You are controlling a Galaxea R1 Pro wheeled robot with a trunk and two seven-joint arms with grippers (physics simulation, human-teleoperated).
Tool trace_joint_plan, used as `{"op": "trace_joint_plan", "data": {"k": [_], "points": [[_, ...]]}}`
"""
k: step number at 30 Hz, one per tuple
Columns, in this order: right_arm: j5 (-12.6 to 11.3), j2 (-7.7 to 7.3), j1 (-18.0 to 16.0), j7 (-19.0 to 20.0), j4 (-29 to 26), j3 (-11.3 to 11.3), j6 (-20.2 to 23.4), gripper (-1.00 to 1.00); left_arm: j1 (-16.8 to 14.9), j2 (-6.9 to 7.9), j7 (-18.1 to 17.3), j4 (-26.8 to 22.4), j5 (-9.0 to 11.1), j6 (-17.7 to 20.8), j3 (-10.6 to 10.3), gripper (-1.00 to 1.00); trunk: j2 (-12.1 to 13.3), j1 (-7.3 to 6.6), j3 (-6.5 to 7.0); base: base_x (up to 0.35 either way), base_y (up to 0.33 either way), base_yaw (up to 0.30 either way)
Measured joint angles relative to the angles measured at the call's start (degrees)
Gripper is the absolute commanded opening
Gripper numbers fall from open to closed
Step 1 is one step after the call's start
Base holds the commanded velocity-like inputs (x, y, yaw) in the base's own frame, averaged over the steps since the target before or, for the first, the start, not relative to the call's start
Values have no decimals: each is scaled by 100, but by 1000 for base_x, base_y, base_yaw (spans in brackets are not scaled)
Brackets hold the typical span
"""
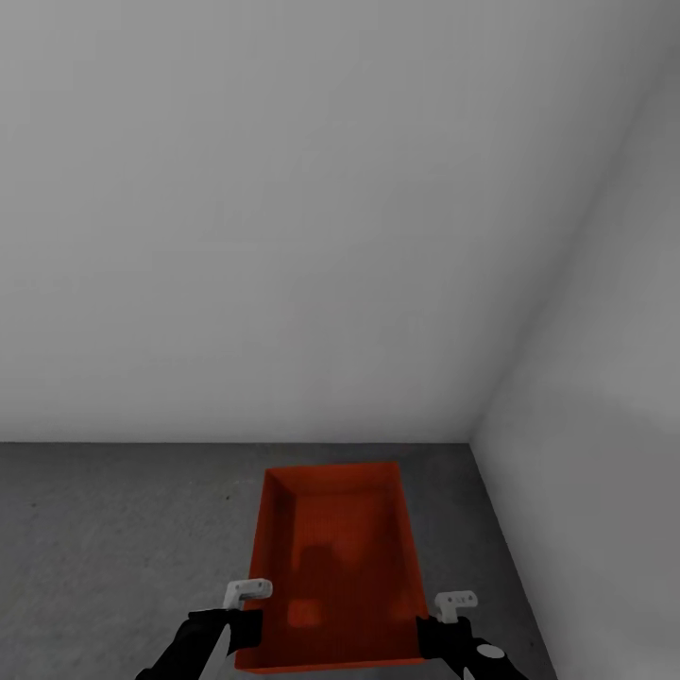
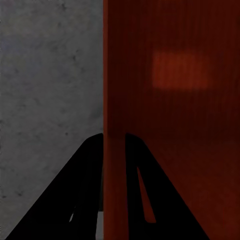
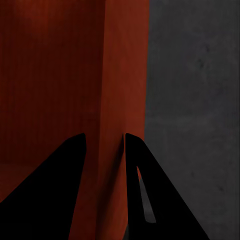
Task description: Move the two storage containers from the living room to the garage. In the garage, place one container on the floor and stack the other container on top of it (either order is fine).
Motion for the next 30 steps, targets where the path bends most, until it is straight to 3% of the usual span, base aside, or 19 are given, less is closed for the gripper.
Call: {"op": "trace_joint_plan", "data": {"k": [30], "points": [[10,2,0,8,3,-18,1,-100,0,1,1,-6,-1,10,-2,-100,-1122,615,-502,0,0,0]]}}
